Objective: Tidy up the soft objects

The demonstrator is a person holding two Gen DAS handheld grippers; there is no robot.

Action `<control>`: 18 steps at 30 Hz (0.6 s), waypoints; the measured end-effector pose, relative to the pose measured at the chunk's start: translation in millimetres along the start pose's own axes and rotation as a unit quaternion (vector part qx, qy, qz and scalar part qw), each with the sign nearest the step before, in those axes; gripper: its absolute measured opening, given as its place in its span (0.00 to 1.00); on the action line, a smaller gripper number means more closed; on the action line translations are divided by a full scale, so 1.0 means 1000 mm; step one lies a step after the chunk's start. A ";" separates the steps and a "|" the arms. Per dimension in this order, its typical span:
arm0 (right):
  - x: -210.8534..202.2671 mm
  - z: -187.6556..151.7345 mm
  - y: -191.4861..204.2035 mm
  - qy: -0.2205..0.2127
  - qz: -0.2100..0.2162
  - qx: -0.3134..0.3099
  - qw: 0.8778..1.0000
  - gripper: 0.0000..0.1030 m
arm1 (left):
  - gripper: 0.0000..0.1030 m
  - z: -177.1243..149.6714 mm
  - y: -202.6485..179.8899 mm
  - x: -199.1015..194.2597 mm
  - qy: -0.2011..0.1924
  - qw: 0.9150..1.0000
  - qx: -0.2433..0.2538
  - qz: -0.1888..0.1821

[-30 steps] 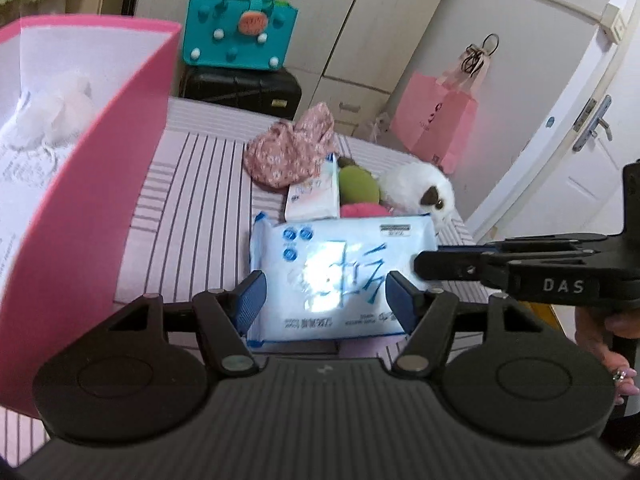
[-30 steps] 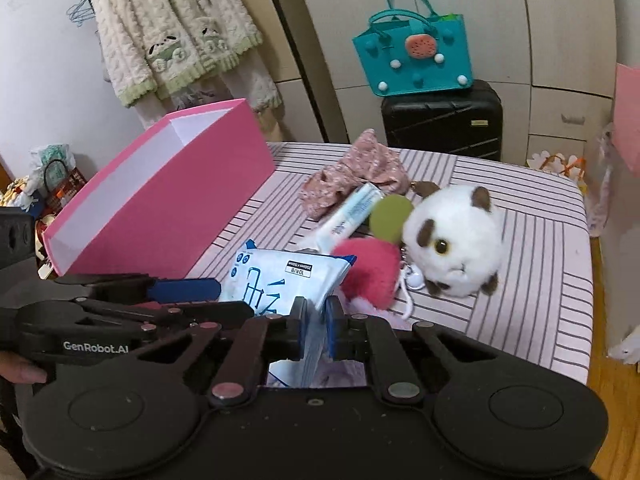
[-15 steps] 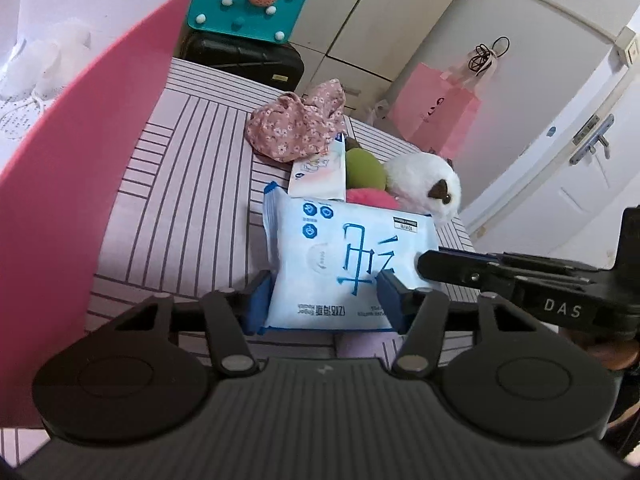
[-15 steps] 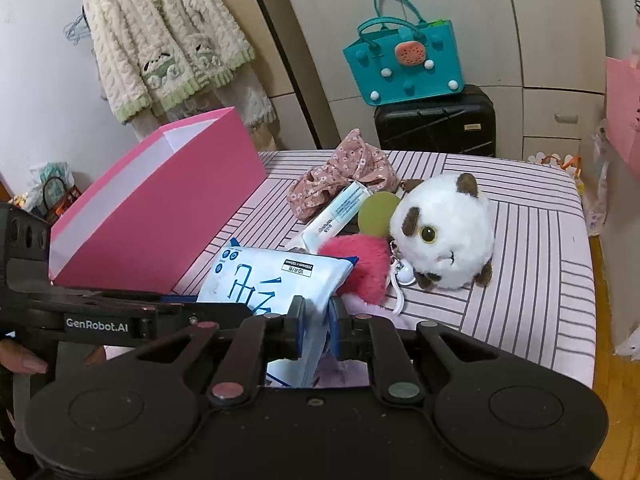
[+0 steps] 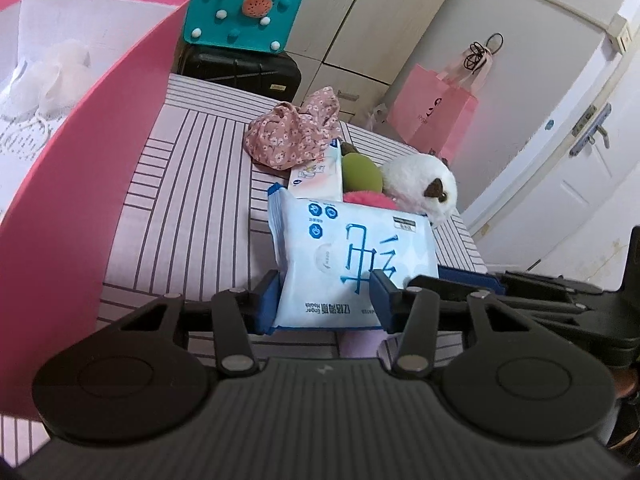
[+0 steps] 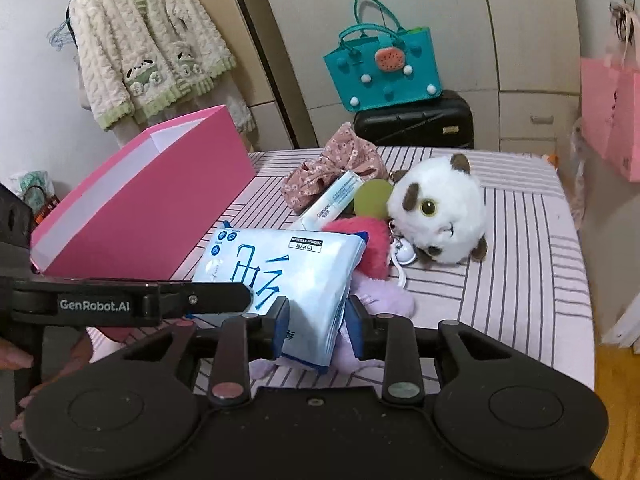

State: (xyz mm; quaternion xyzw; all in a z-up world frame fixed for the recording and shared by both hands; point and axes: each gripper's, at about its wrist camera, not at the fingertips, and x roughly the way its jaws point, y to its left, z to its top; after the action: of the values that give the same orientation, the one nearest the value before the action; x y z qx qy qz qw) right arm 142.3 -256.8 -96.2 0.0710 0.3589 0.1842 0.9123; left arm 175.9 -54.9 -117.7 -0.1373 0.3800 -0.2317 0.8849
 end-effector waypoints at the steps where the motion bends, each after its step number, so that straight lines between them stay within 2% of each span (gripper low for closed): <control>1: 0.000 0.000 0.002 0.000 -0.001 -0.003 1.000 0.31 | 0.45 -0.001 -0.002 0.000 0.003 1.000 0.005 -0.001; 12: -0.019 -0.006 0.024 0.003 -0.010 -0.021 1.000 0.30 | 0.45 -0.007 -0.020 -0.024 0.033 0.998 0.052 -0.001; 18: -0.037 -0.010 0.040 0.009 -0.006 -0.032 0.999 0.33 | 0.45 -0.011 -0.024 -0.046 0.045 0.997 0.069 -0.008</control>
State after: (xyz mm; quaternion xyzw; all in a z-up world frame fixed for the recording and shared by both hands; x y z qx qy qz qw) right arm 98.6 -234.1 -69.7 0.0376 0.3609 0.1905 0.9122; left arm 132.4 -52.9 -87.1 -0.0683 0.4015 -0.2701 0.8724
